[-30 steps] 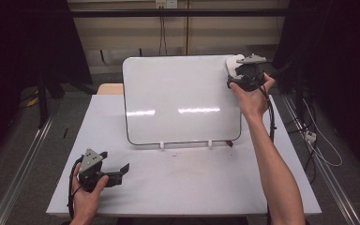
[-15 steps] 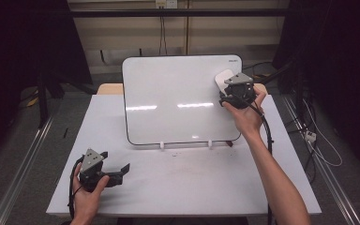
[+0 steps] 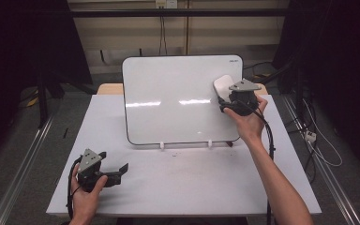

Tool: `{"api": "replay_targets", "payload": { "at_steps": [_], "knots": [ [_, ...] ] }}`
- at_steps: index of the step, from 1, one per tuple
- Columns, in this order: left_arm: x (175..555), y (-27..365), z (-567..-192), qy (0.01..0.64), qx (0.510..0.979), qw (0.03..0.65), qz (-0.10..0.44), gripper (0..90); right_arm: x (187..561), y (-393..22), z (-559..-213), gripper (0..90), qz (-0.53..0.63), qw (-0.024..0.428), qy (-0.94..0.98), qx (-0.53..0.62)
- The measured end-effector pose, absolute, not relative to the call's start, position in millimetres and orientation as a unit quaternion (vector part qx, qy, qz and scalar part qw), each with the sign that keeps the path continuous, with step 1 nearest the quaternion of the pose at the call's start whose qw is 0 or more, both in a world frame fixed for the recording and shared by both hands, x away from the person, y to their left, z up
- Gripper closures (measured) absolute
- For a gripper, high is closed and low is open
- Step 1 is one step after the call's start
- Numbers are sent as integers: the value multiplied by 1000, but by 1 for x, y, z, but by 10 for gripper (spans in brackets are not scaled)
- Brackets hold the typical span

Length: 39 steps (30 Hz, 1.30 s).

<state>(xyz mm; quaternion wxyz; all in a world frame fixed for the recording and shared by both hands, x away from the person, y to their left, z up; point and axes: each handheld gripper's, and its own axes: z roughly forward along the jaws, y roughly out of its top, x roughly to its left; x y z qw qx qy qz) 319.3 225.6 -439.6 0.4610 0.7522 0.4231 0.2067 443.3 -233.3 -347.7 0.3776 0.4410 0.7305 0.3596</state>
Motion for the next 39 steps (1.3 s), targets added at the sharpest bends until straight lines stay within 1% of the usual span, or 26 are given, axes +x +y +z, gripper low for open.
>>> {"api": "replay_targets", "payload": {
  "at_steps": [8,18,39],
  "knots": [
    [318,224,-438,422,752,463,208,47,424,-234,-340,316,385,380,725,427],
    [317,224,-438,419,753,461,210,48,406,-237,-355,316,377,383,737,410],
    [318,225,-440,424,752,460,206,47,382,-237,-383,316,356,383,760,386]
  ]
}}
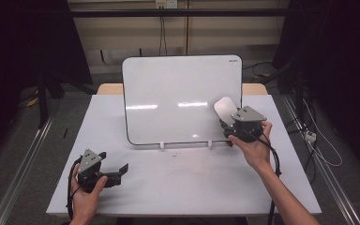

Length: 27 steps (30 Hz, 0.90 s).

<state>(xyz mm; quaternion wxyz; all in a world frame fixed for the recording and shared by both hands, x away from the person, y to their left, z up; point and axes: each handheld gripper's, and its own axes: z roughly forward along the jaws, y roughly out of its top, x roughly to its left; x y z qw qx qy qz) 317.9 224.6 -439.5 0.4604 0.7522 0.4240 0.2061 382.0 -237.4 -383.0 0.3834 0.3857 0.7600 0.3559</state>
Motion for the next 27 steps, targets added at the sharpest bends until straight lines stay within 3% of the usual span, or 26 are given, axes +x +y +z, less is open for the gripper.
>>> {"api": "replay_targets", "payload": {
  "at_steps": [27],
  "knots": [
    [316,225,-437,422,752,461,211,48,390,-225,-422,314,295,416,781,360]
  ]
}}
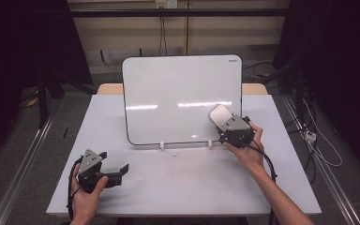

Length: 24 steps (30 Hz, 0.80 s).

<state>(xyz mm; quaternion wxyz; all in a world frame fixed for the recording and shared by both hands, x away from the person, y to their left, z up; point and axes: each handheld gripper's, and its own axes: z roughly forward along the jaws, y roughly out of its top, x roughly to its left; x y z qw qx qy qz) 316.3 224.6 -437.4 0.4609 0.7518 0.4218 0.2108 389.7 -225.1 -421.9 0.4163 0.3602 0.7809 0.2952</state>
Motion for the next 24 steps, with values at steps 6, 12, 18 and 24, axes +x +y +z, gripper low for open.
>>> {"api": "replay_targets", "payload": {
  "at_steps": [6,12,18,24],
  "knots": [
    [315,225,-437,423,751,461,212,47,387,-223,-422,314,291,418,779,365],
    [314,225,-436,424,750,462,211,47,385,-222,-422,313,290,416,776,375],
    [317,222,-437,426,750,460,209,47,383,-222,-424,313,295,415,774,377],
    [317,219,-437,422,755,457,208,47,385,-226,-422,300,310,397,774,383]
  ]
}}
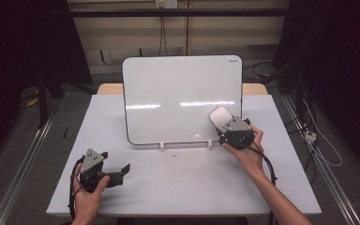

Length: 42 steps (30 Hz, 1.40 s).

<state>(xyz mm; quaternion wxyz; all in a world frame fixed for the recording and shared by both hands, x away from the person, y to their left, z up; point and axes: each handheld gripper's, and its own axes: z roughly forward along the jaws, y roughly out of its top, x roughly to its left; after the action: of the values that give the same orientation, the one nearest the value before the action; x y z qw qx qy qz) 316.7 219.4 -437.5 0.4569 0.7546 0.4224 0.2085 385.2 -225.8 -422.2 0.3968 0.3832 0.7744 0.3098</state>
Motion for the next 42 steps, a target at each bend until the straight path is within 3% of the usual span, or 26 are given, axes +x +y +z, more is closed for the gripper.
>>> {"api": "replay_targets", "payload": {
  "at_steps": [9,27,42],
  "knots": [
    [315,223,-438,422,754,458,210,48,387,-230,-420,279,328,377,771,395],
    [320,219,-438,415,756,463,203,48,386,-237,-414,86,360,337,760,424],
    [321,219,-437,412,755,468,203,47,377,-245,-406,53,385,310,745,447]
  ]
}}
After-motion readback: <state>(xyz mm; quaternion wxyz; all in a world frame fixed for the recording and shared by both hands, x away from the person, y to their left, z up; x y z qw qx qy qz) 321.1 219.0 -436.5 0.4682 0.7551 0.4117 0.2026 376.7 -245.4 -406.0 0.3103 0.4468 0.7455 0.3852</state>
